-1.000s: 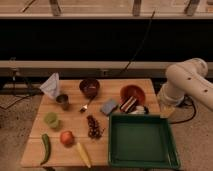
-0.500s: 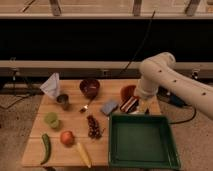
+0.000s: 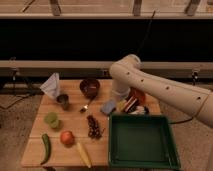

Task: Place grapes in plastic cup

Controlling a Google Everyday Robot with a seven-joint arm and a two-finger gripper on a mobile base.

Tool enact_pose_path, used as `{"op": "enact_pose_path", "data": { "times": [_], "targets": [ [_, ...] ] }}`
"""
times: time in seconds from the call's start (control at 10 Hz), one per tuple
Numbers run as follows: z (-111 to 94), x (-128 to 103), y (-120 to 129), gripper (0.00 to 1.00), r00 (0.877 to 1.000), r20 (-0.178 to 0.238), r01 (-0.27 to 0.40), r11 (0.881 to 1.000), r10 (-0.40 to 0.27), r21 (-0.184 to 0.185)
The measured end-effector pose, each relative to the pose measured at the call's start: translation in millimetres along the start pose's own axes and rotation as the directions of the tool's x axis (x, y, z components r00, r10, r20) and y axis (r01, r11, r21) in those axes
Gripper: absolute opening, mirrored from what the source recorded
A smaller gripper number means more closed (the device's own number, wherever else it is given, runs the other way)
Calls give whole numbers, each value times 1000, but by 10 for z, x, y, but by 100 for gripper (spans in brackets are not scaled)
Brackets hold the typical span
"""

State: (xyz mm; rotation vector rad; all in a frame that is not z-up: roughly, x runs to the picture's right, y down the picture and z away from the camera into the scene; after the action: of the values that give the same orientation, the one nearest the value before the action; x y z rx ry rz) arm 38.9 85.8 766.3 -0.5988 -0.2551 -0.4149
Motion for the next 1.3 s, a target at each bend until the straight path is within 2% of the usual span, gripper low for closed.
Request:
{"op": "enact_pose_path", "data": {
  "times": [0.1,0.3,0.4,0.5,0.6,0.8,1.0,1.3],
  "targets": [
    [89,-105,-65,65,999,7,43,999,-43,-3],
    [331,-437,-231,65,986,30,165,986,-165,-15],
    [424,-555,-276,65,976,38,216,976,-215,-21],
    [553,-683,-310,65,958,46,286,958,-284,-29],
    [639,-749,-324,65,944,49,328,944,-326,-36],
    [817,-780,-312,65,926,57,377,924,-374,-59],
    [1002,-769,-257,65,913,64,408,908,-404,-91],
    [1155,-766,-188,65,892,67,453,884,-448,-114]
  ]
}}
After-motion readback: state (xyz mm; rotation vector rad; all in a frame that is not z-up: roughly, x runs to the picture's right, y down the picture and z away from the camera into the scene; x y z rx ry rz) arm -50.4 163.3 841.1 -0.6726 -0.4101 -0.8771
